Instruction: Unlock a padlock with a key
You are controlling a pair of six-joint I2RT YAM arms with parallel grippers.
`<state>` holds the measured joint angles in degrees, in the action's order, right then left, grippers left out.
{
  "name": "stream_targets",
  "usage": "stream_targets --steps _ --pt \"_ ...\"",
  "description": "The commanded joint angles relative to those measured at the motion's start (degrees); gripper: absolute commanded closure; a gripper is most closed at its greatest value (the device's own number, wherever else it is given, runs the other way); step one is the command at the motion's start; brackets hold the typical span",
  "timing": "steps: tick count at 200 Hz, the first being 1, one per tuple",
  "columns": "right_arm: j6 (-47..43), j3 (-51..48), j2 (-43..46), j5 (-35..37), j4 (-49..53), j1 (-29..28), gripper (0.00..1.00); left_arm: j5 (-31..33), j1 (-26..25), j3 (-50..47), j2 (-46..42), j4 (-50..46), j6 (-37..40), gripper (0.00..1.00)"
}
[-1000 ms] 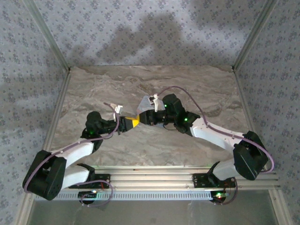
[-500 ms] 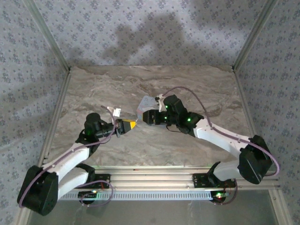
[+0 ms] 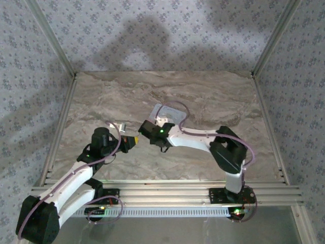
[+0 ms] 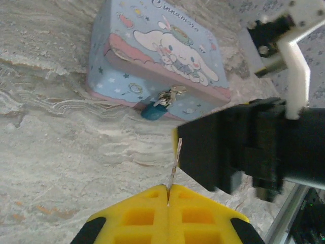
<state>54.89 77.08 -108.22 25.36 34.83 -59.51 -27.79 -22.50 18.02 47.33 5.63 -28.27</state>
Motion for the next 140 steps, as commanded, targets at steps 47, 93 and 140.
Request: stream_targets --steps 47,93,140 --pt "4.7 3.8 -6.1 8.7 1.0 2.8 0.44 -0.7 0.4 -1.6 1.9 2.8 0.9 1.0" --pt "6.7 4.1 -8.0 10.0 2.2 3.7 0.47 -0.9 0.3 -2.2 2.3 4.2 0.8 1.0" --pt "7.2 1.1 -6.7 9.2 -0.1 4.7 0.48 -1.0 0.2 -2.6 2.9 4.8 1.4 1.0"
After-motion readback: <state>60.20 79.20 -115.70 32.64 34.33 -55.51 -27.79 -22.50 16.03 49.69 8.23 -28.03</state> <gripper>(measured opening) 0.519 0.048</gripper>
